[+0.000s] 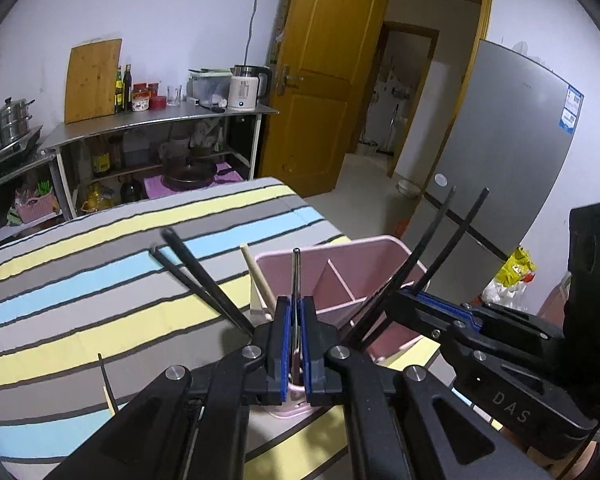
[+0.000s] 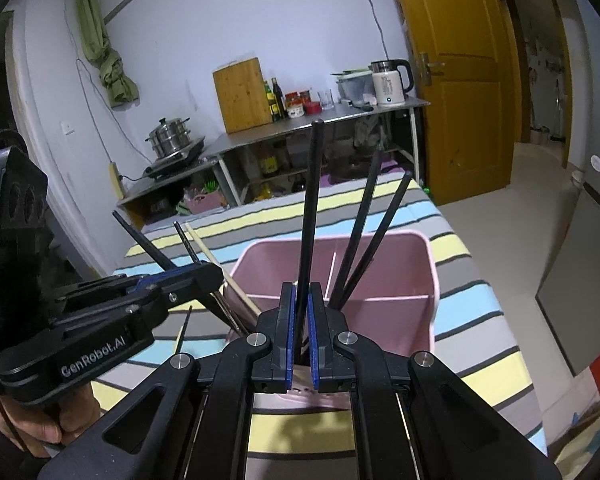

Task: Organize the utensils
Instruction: 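Open both tools to release the chopsticks into the holder, then move both tools back toward the remaining wooden chopstick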

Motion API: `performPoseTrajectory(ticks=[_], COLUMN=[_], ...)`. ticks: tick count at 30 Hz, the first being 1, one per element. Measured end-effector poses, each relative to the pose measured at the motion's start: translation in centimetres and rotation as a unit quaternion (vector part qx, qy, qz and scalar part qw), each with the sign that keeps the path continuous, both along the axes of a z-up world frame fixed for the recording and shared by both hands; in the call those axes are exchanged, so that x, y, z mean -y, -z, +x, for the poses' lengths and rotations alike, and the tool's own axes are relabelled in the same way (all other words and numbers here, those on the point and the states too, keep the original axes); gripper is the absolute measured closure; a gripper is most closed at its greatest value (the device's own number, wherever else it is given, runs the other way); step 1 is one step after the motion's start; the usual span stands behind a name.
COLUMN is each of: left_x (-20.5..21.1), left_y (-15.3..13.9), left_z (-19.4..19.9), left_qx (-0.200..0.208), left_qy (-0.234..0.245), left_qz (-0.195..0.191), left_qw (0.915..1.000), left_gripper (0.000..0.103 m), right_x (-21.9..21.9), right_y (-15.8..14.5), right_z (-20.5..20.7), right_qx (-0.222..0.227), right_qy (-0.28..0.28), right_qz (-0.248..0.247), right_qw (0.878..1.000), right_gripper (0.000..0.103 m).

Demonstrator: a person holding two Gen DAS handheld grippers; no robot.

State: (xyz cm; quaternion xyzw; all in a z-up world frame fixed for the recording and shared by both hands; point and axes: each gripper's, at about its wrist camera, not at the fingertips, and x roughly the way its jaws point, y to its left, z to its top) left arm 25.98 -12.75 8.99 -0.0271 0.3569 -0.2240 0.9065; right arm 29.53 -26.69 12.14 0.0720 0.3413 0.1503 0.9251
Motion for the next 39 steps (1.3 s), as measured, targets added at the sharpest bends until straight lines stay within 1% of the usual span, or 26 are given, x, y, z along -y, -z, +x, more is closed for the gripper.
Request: performPoseTrajectory(ticks=[3,5,7,12,15,20,29,39], left_x=[-0.1,-0.1,-0.2,-0.9,-1.4,-2.2,-3.3,-4.6], left_y=[0.7,1.0,1.0,0.7,0.3,-0.7,-2.1,-2.2], left_z=[0.0,-0.1,-0.1,-0.5,-1.0,-2.4,-5.6,-9.1], left_qx=[-0.009,-0.012,-0.015,-0.017,-0.014,-0.004,0.012,0.018], left_qy=[0.001,-0.001,-0.001,-0.004,-0.006,-0.013,-0.019,-0.021], left_qz=[0.003,0.003,0.000,-0.008,-0.013,-0.021,-0.032,-0.039], left_qw=[1.0000,0.9999,0.9999,0.9998,0.9998,0.9997,0.9992,0.9989], left_gripper=[0.098,0.098,0.098,0.097,0.094,0.089,0.088,0.088], right_x=[-0.2,-0.2,0.1,0.3,0.4,0.4,0.7,0.2], right_y=[0.6,0.7,0.6,0.4,-0.1,-1.0,-2.2,-3.3], right_z=[0.1,0.1,0.1,0.0,-0.5,-1.5,-3.9,-6.7], right_qx=[-0.009,-0.008,-0.011,-0.018,-0.010,0.002,0.018,0.038], right_qy=[-0.002,0.000,0.002,0.007,0.008,0.010,0.009,0.000], right_qz=[-0.003,-0.004,0.002,-0.001,-0.002,-0.001,0.005,0.001], right_qw=[1.000,1.000,1.000,1.000,1.000,1.000,1.000,0.999], right_gripper=[0.097,0.097,0.097,0.096,0.089,0.088,0.086,0.086])
